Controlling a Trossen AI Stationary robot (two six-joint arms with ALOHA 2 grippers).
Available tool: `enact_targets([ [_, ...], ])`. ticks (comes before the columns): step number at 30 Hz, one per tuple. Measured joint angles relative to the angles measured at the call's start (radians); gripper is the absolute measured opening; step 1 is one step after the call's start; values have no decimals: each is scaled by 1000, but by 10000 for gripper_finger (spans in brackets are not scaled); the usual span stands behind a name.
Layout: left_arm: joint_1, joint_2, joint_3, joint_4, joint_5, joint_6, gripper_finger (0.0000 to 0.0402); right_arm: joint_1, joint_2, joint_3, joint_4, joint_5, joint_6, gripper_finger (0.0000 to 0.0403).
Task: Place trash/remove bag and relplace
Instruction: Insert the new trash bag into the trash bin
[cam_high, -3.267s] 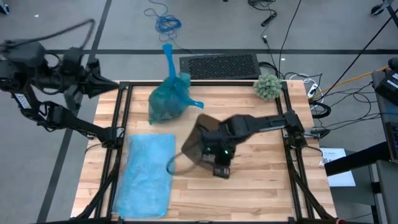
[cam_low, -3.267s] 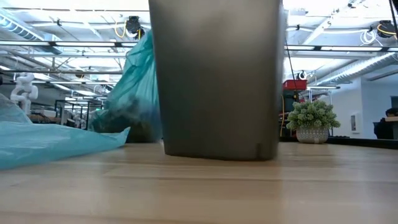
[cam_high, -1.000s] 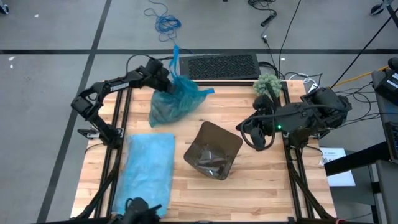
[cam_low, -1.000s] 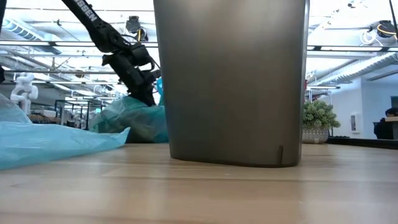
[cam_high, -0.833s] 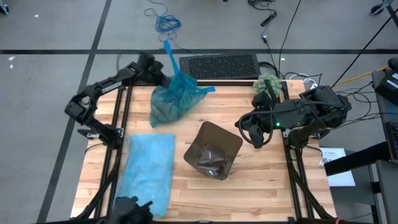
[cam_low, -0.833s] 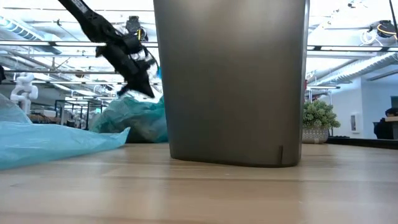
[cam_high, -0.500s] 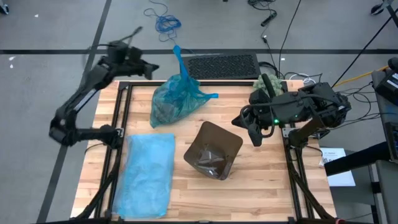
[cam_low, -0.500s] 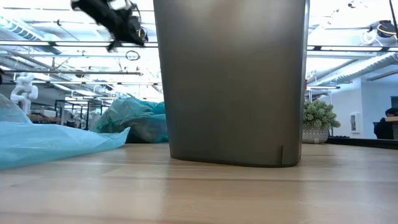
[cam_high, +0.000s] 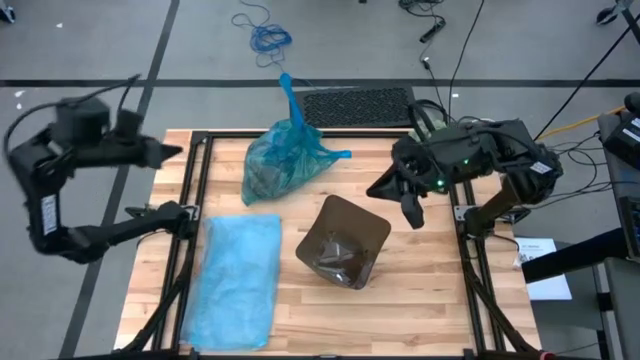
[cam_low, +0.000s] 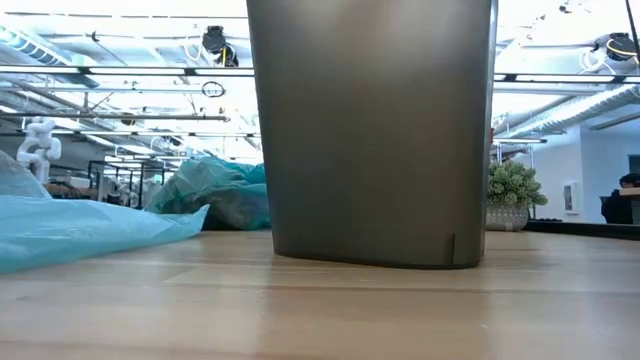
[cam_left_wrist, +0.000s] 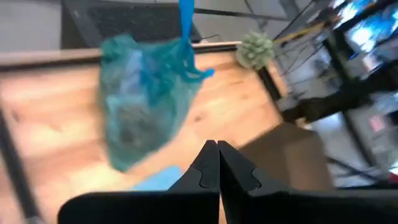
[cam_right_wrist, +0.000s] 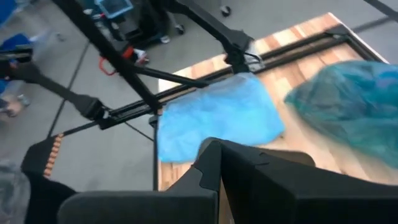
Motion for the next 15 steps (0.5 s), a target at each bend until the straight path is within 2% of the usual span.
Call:
enact_targets([
  [5,-7,-57,-22,-13,89,-91,0,-37,0,0,54,-76,-49,0],
  [8,-7,-62,-36,-8,139,-91,0,-42,0,0,62,-99,-54,0],
  [15,-7,-23,-63,-3,292,42,0,-42,4,0,61,-119,-65,0],
])
